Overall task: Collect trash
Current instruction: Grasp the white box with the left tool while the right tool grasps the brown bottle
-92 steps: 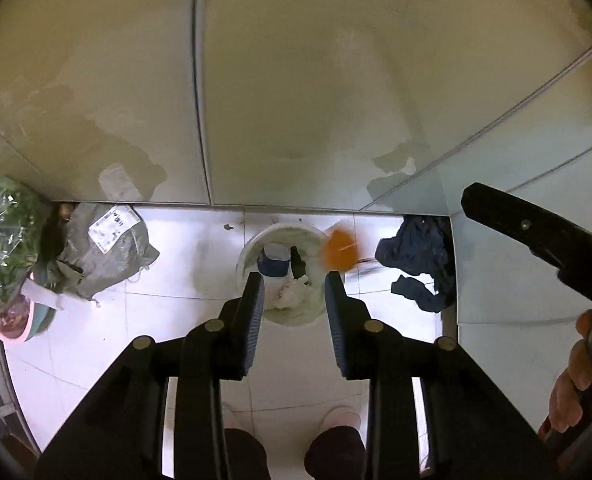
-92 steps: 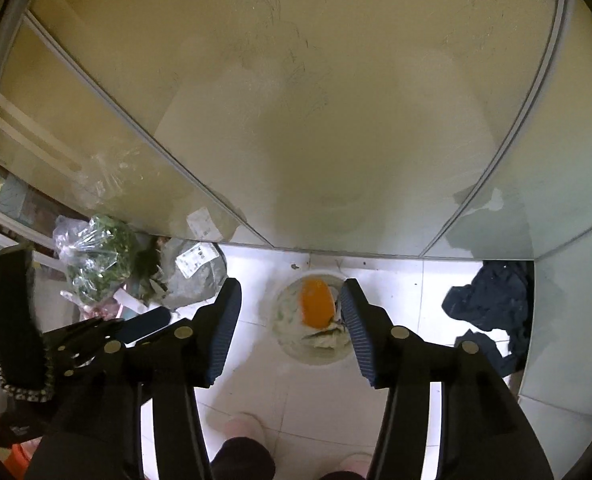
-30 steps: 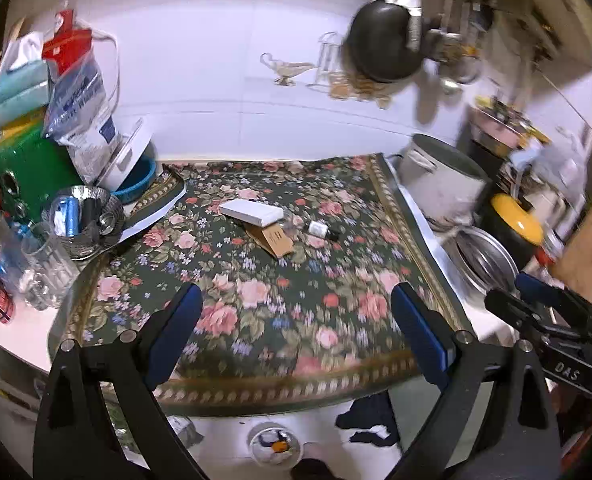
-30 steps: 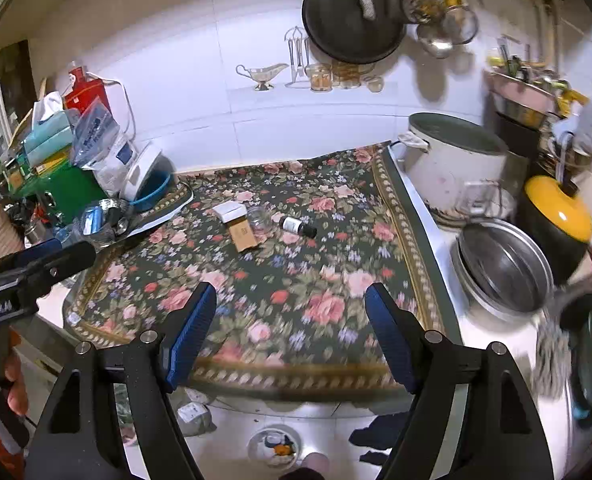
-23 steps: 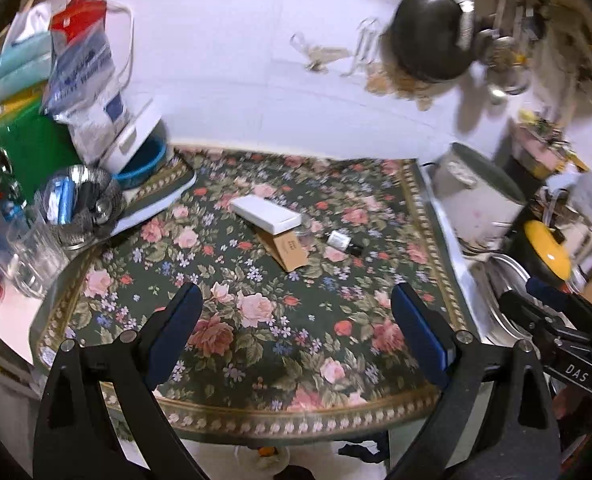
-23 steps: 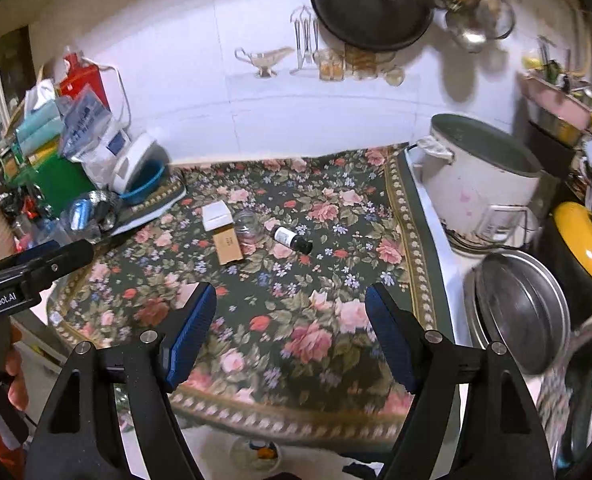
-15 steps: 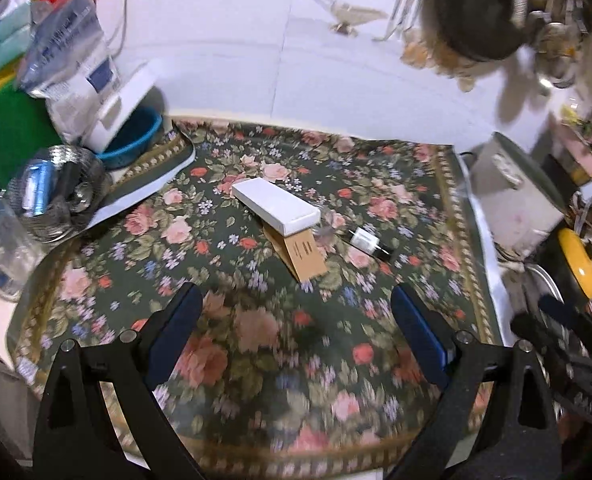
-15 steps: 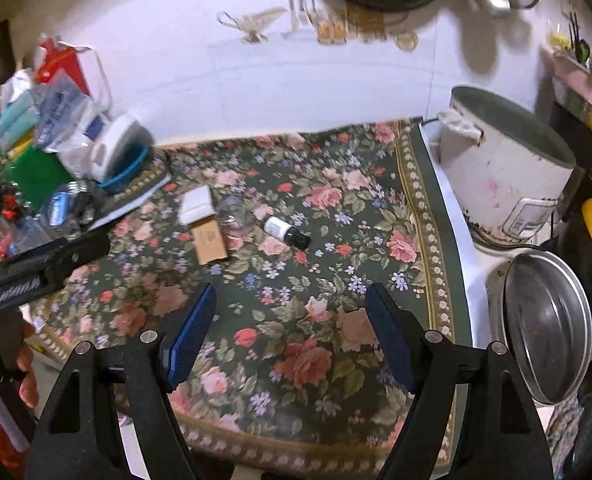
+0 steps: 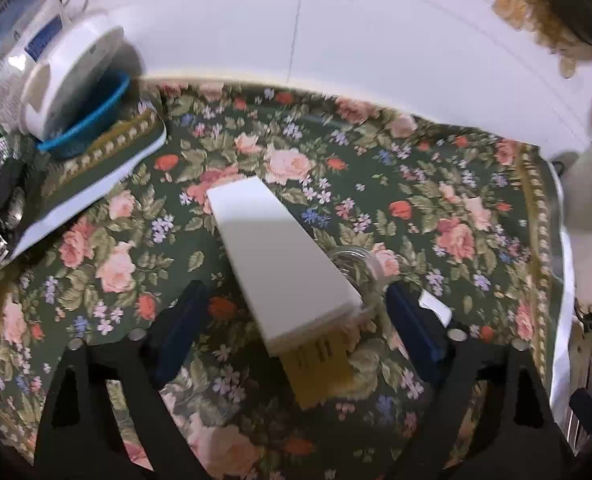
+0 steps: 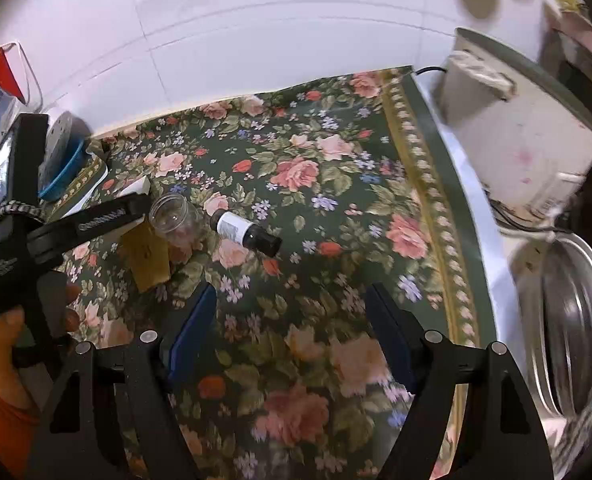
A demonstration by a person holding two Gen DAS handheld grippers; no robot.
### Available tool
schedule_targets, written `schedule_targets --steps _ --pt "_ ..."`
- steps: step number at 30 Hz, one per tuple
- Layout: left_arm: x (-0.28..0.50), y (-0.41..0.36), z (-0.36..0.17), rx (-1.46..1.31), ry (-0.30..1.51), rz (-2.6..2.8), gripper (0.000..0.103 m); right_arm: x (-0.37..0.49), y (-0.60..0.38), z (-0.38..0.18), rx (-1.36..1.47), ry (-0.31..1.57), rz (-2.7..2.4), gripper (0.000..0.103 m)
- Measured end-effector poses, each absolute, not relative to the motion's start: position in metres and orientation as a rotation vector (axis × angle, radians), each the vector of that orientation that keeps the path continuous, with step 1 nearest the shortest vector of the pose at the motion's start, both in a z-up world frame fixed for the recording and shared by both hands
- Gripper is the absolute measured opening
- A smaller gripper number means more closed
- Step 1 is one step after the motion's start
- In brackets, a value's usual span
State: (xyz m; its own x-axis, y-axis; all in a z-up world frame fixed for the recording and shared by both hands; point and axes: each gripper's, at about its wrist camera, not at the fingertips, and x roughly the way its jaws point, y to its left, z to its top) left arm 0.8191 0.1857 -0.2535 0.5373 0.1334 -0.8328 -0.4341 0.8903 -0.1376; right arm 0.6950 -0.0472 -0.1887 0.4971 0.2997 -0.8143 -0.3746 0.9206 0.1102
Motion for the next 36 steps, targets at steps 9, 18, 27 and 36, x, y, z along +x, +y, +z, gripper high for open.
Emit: schedule_targets --steps 9,18,27,36 --pt "0.803 0.205 -0.261 -0.338 0.92 0.312 0.058 0.745 -0.002 -0.22 -0.153 1.009 0.569 0.074" --pt "0.776 0.24 -0.251 -0.329 0.916 0.268 0.05 0.777 0.043 -0.261 -0.28 1.069 0.632 0.063" --pt "0.761 0.245 -0.235 -0.289 0.888 0.26 0.05 0.775 0.041 -0.273 -0.265 1.092 0.613 0.029" --pt "0.745 0.208 -0.196 -0.225 0.815 0.198 0.05 0.742 0.002 -0.243 -0.134 1.048 0.609 0.026"
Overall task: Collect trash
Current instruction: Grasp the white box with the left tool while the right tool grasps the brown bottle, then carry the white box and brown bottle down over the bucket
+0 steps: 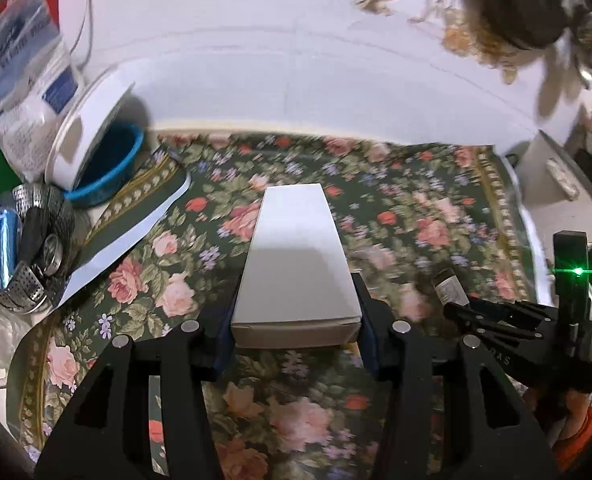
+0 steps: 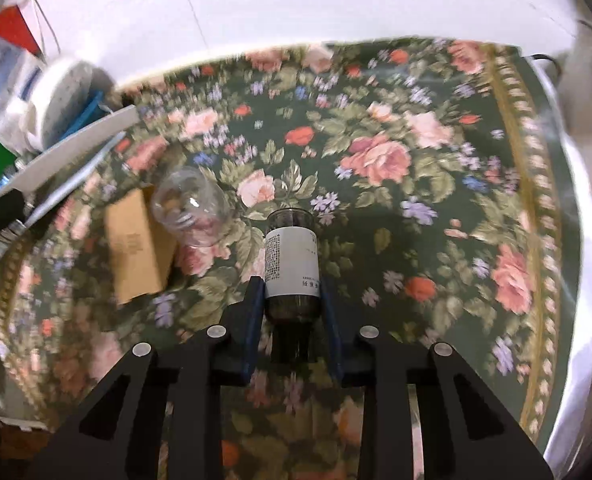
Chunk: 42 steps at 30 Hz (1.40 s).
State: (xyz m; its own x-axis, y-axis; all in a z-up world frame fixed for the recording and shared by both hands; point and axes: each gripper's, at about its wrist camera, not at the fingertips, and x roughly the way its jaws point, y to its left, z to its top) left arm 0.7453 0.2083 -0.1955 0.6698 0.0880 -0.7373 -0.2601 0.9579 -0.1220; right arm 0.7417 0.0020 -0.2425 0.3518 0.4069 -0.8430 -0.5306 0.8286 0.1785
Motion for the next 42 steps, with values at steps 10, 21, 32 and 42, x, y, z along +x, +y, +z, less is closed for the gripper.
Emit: schedule_targets --steps 10,21,32,42 --pt "0.678 0.149 -0.133 -0.218 0.664 0.187 0.05 0.676 -0.061 -0.141 -0.037 0.816 0.632 0.026" --pt "0.582 0.127 -0.101 -0.192 0.598 0.152 0.05 0.583 -0.082 -0.091 -0.003 0.688 0.658 0.026" --pt "0.47 0.164 -0.11 -0.172 0.605 0.058 0.05 0.466 -0.057 -0.104 0.041 0.699 0.569 0.026" --pt "0.36 0.195 -0.135 -0.136 0.677 0.0 0.05 0.364 -0.037 -0.129 0.096 0.756 0.506 0.026"
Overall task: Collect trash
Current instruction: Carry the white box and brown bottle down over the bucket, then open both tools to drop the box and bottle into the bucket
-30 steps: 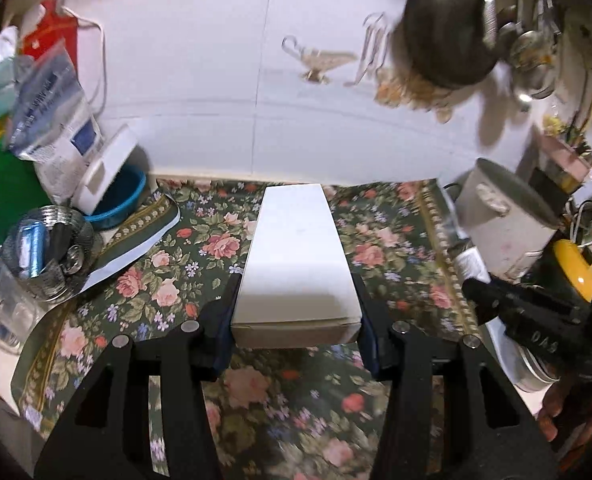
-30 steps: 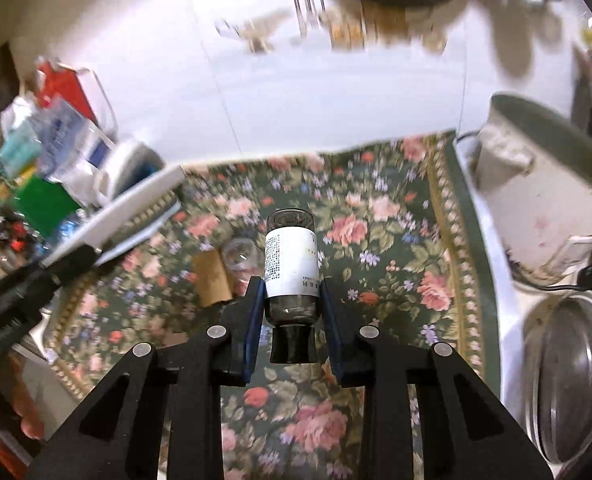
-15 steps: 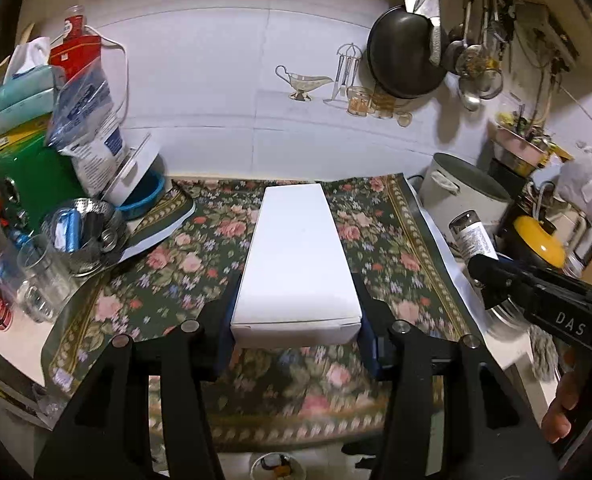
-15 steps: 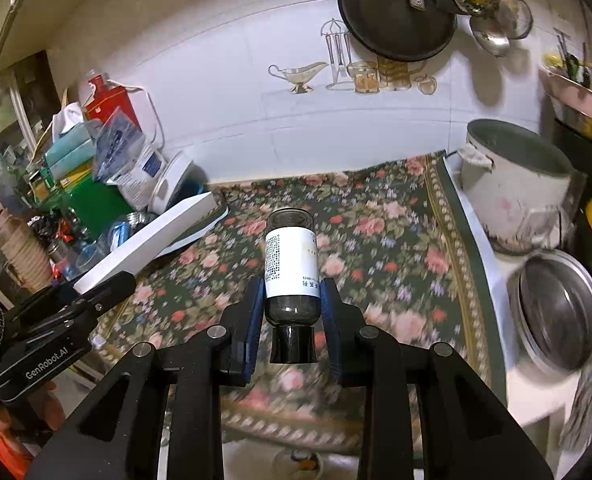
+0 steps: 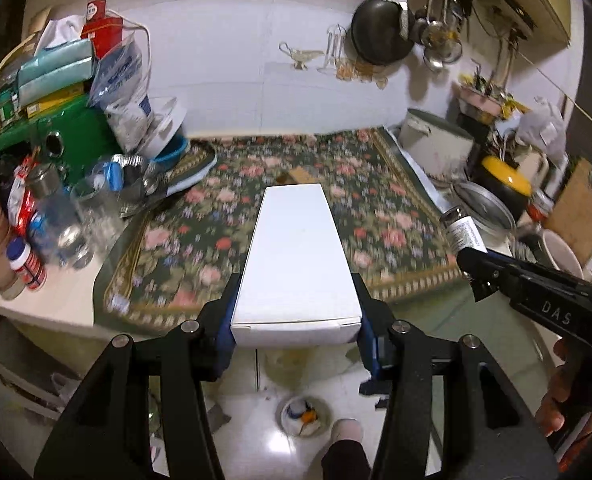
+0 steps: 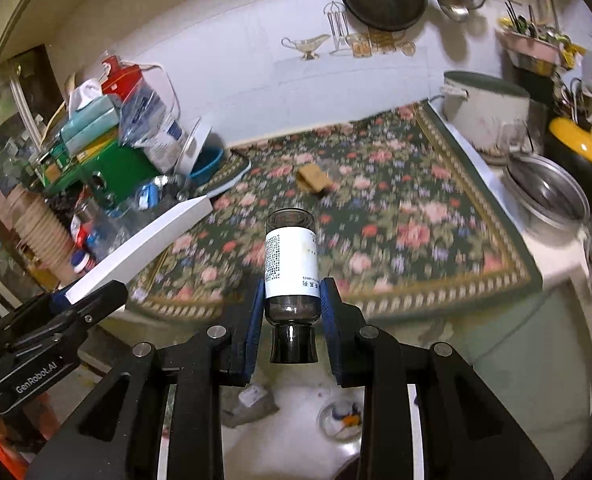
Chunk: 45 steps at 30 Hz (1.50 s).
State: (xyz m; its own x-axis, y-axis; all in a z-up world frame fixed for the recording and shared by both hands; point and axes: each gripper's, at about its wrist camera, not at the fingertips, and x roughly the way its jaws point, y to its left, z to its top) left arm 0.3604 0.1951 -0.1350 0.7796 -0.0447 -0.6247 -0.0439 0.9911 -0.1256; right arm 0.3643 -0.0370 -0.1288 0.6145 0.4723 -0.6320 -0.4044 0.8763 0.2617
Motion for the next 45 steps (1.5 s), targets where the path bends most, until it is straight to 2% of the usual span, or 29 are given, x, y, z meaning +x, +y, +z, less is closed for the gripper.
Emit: schedule_targets --steps 8,13,19,24,38,45 --pt "0.321 0.19 -0.167 -0.149 0.782 -0.025 0.05 0.326 -0.036 -0.151 0.067 0.847 0.491 0.026" --pt "0.313 0.174 -0.204 -0.174 0.853 -0.029 0.05 0.322 -0.041 -0.184 0.046 0.91 0.498 0.026" --pt "0.319 0.147 -0.276 -0.221 0.966 -0.015 0.05 0.332 -0.052 -0.246 0.019 1.007 0.52 0.026" --pt "0.331 0.127 -0.357 -0.279 1.066 0.015 0.05 0.346 -0.061 -0.311 -0.015 1.089 0.534 0.026" --pt "0.367 0.11 -0.587 -0.341 1.309 0.05 0.05 0.395 -0.063 -0.529 -0.045 1.296 0.547 0.026" --pt "0.398 0.112 -0.642 -0.345 1.32 0.015 0.05 0.416 -0.045 -0.574 -0.047 1.334 0.592 0.026"
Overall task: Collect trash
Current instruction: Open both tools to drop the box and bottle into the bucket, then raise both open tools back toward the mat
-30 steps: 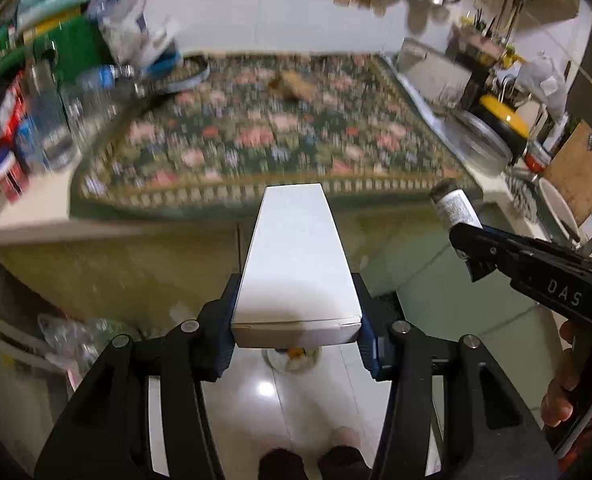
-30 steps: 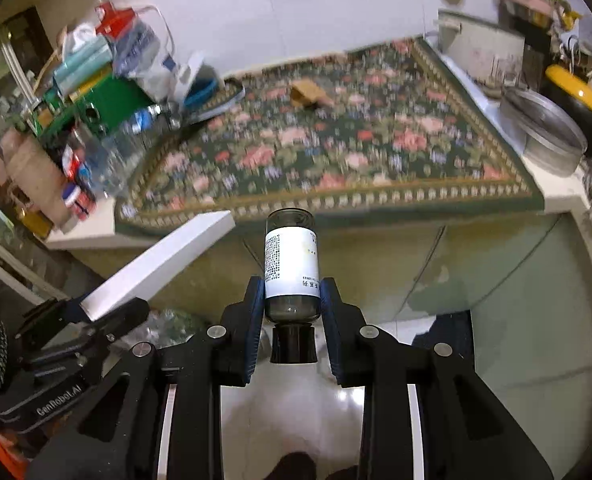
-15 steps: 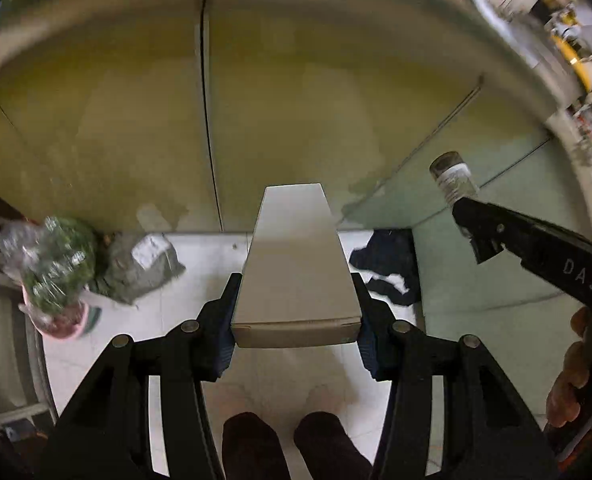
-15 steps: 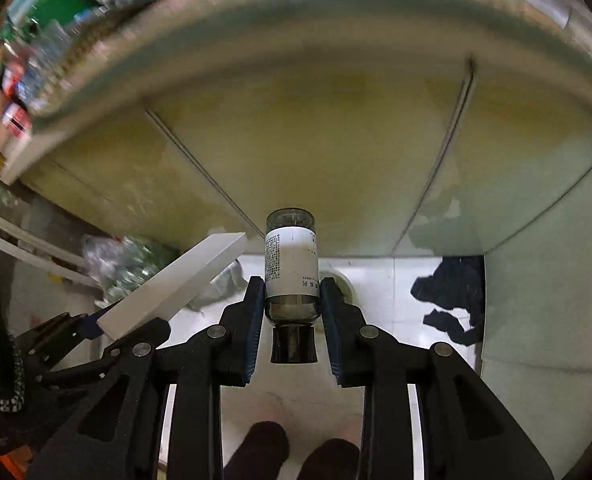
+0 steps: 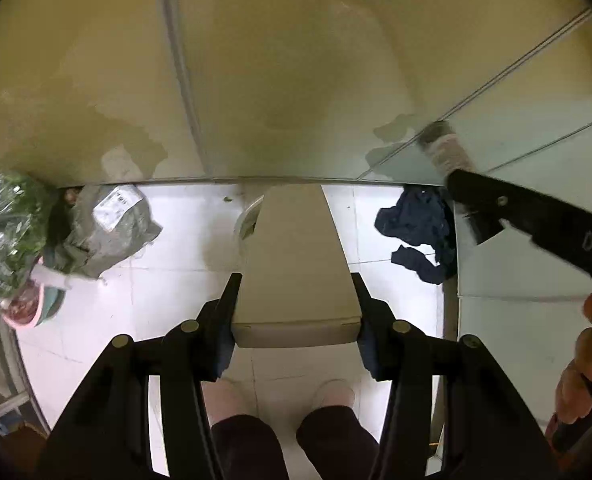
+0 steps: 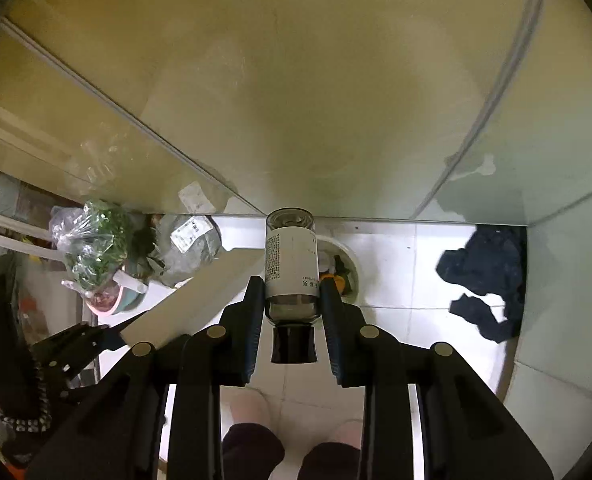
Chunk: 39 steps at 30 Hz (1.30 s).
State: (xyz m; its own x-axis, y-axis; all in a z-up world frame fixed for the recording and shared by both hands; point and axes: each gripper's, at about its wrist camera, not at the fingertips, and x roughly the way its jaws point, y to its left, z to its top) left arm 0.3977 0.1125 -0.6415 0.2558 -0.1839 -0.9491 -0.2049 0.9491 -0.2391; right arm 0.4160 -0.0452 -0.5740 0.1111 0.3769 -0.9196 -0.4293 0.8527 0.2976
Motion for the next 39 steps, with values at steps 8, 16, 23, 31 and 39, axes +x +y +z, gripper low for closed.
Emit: schedule_targets --steps 8,16,23,31,39 --pt "0.412 0.104 -0.658 -0.278 1.364 0.022 0.05 0.425 -0.053 -0.581 -0.037 1.354 0.552 0.04" --pt "0.402 0.107 -0.598 -0.284 1.335 0.019 0.05 0.416 -0.061 -0.533 -0.107 1.334 0.51 0.04" --pt "0.388 0.115 -0.482 -0.267 1.229 0.008 0.05 0.394 -0.067 -0.43 -0.107 1.247 0.512 0.04" --pt "0.362 0.13 -0.331 -0.241 1.05 -0.023 0.05 0.364 -0.073 -0.295 -0.068 1.077 0.489 0.04" --pt "0.332 0.157 -0.2 -0.208 0.829 -0.068 0.06 0.334 -0.068 -0.184 -0.034 0.893 0.438 0.04"
